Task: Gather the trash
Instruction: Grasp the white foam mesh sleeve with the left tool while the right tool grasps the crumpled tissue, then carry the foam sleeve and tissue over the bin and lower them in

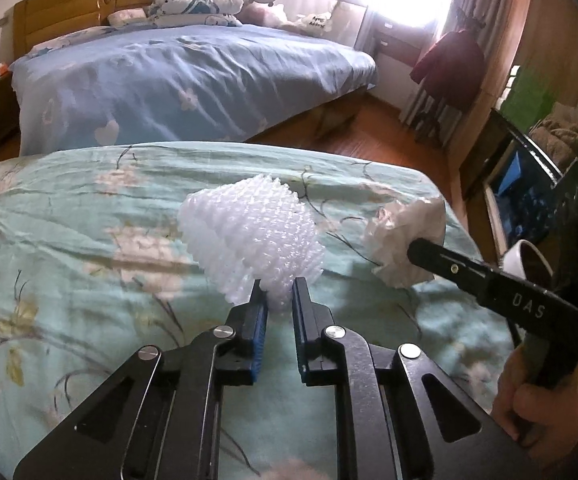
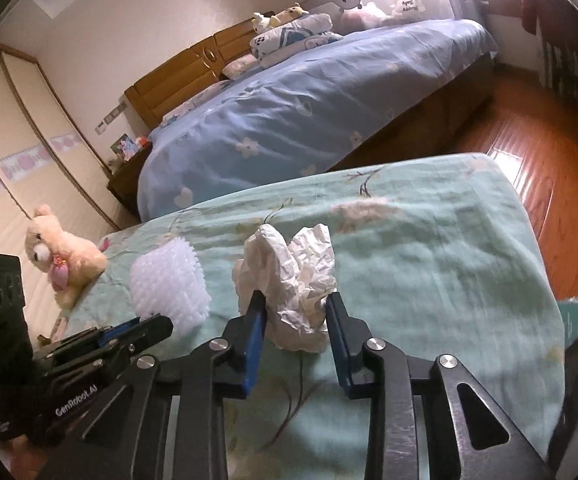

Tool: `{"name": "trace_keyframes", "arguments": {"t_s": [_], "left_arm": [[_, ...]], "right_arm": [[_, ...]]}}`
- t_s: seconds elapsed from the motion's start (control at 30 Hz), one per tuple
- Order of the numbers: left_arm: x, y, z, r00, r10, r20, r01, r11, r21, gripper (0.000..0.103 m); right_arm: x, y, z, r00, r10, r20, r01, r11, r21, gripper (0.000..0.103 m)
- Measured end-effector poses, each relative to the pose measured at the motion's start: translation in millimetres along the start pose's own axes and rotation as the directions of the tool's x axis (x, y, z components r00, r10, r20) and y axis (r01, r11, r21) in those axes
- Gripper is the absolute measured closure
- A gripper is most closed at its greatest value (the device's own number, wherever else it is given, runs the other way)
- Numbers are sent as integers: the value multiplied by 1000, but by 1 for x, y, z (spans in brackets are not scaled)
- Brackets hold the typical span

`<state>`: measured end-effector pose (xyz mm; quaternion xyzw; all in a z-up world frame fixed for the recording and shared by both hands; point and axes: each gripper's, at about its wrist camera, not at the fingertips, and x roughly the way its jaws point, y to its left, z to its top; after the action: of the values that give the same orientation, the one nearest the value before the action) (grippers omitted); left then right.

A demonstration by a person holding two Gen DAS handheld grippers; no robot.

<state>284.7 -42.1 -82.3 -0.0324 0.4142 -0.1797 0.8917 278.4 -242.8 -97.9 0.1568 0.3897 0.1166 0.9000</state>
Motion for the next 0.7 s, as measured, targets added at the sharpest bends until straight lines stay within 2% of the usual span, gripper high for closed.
{"name": "trace_keyframes", "arguments": {"t_s": [0.27,0.7], "left_arm": [[-33,-14,-29,999,-50,3,50,998,-36,92],[-61,-57,-72,995,-93,-21,93,996,4,92]], "right_arm": [[-42,6,-26,1000,5,29,-5,1000,9,73],[-105,17,-76,996,-45,83,47,999,-22,73]]}}
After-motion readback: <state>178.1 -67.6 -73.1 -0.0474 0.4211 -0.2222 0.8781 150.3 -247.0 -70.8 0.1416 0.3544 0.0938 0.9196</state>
